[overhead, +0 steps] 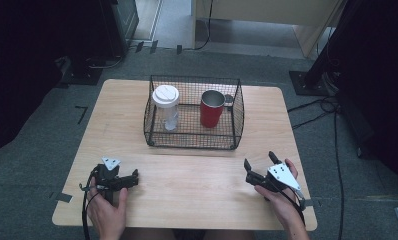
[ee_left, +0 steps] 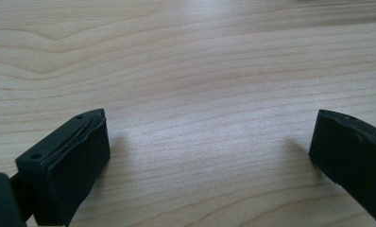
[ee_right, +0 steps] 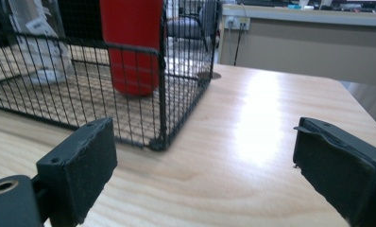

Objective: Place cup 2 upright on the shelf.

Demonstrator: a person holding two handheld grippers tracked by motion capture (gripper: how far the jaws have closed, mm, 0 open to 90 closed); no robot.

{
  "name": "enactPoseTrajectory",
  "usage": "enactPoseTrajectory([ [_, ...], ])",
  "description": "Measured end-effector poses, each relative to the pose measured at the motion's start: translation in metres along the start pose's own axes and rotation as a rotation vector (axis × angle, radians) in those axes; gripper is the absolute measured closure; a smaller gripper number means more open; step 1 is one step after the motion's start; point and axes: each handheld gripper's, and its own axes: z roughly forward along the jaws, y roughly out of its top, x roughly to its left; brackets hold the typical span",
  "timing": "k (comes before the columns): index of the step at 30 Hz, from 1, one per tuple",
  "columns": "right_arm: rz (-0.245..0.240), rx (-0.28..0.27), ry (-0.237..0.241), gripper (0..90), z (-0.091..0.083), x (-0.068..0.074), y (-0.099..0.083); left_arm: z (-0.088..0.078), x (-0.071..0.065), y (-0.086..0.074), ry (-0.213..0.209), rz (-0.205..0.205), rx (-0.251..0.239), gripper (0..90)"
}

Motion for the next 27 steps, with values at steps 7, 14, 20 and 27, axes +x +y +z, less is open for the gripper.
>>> enactPoseTrajectory([
  [7, 0.008, 0.009, -0.025, 7.3, -0.007, -0.008, -0.007, 0.000, -0.001, 0.000, 0.001, -0.003, 0.002, 0.1],
  [14, -0.013, 0.035, -0.061, 7.5, -0.013, -0.014, -0.008, 0.000, -0.001, 0.000, 0.000, -0.003, 0.002, 0.1],
  [20, -0.021, 0.137, -0.093, 9.4, -0.017, -0.025, -0.008, 0.000, -0.001, 0.000, 0.000, -0.002, 0.003, 0.1],
  [27, -0.022, 0.217, -0.095, 9.3, -0.027, -0.034, -0.010, 0.000, -0.001, 0.000, 0.000, -0.002, 0.004, 0.1],
])
